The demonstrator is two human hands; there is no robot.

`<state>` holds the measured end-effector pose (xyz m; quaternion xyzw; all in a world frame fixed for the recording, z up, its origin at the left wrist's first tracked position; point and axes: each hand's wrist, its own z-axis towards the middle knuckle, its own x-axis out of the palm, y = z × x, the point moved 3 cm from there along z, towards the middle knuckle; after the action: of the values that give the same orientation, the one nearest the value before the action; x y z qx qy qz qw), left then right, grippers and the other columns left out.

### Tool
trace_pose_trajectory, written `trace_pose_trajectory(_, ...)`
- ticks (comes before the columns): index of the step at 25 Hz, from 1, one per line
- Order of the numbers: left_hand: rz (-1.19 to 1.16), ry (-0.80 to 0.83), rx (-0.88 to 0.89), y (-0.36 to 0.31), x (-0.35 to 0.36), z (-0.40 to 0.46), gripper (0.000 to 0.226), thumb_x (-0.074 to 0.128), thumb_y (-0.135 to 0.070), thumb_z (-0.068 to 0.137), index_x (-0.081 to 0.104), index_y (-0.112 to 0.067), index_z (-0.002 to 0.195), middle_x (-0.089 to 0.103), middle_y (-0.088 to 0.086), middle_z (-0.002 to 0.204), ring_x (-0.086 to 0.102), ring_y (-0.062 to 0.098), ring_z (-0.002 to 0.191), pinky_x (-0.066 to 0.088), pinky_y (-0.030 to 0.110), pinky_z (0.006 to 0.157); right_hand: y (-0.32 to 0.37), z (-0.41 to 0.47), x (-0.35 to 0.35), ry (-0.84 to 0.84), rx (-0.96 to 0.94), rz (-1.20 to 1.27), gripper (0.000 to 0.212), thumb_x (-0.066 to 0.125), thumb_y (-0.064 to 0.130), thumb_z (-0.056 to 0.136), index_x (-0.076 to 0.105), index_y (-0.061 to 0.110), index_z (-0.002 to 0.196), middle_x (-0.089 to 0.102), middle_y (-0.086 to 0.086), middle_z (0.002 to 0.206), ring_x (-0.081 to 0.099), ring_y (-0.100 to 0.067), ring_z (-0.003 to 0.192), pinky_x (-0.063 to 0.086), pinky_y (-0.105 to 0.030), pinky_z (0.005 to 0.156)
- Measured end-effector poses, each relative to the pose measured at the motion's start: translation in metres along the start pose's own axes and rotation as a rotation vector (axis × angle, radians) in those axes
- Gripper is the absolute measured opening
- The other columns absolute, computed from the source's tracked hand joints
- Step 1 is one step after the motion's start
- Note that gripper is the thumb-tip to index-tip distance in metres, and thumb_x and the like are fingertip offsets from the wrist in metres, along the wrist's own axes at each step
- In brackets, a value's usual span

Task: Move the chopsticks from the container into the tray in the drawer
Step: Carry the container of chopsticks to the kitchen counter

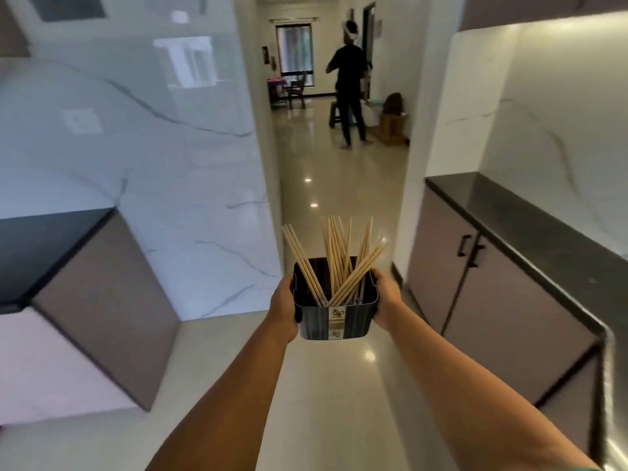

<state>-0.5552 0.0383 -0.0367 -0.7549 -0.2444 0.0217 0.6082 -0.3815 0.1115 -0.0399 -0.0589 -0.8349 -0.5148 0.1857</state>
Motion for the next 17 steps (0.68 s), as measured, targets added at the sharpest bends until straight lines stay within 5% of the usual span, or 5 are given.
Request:
trace_pose_trajectory(7, -0.052, -0.324, 0.108, -0.053, -0.192, -0.019, 0.033, 0.038, -0.042, 0.099, 0.066, -0.025, 0.102, 0.068, 0.001, 0.111, 0.059, 0.019, 0.106, 0.048, 0.031, 0.083, -0.08, 0.028, 0.202, 0.236, 0.09, -0.151, 0.039, 0.045, 0.034, 0.095, 0.073, 0.008, 0.1, 0.074, -0.015, 0.103, 0.069, -0.032, 0.099, 0.051, -0.046, 0.095)
trace_pose_trajectory(13, -0.182, -0.676, 0.114, -0.065, -0.344, -0.073, 0.033, 0.039, -0.041, 0.098, 0.066, -0.024, 0.102, 0.069, -0.003, 0.102, 0.06, 0.015, 0.098, 0.045, 0.03, 0.081, -0.169, 0.014, 0.361, 0.532, 0.22, -0.286, 0.043, 0.039, 0.033, 0.098, 0.065, 0.002, 0.115, 0.069, -0.02, 0.112, 0.064, -0.036, 0.11, 0.046, -0.05, 0.103)
trace_pose_trajectory(17, -0.25, -0.881, 0.156, -0.073, -0.439, -0.114, 0.035, 0.035, -0.039, 0.099, 0.062, -0.022, 0.113, 0.066, -0.004, 0.107, 0.058, 0.012, 0.098, 0.04, 0.032, 0.089, -0.235, -0.006, 0.466, 0.691, 0.324, -0.341, 0.034, 0.045, 0.029, 0.096, 0.069, 0.006, 0.098, 0.071, -0.016, 0.098, 0.067, -0.033, 0.096, 0.051, -0.046, 0.093)
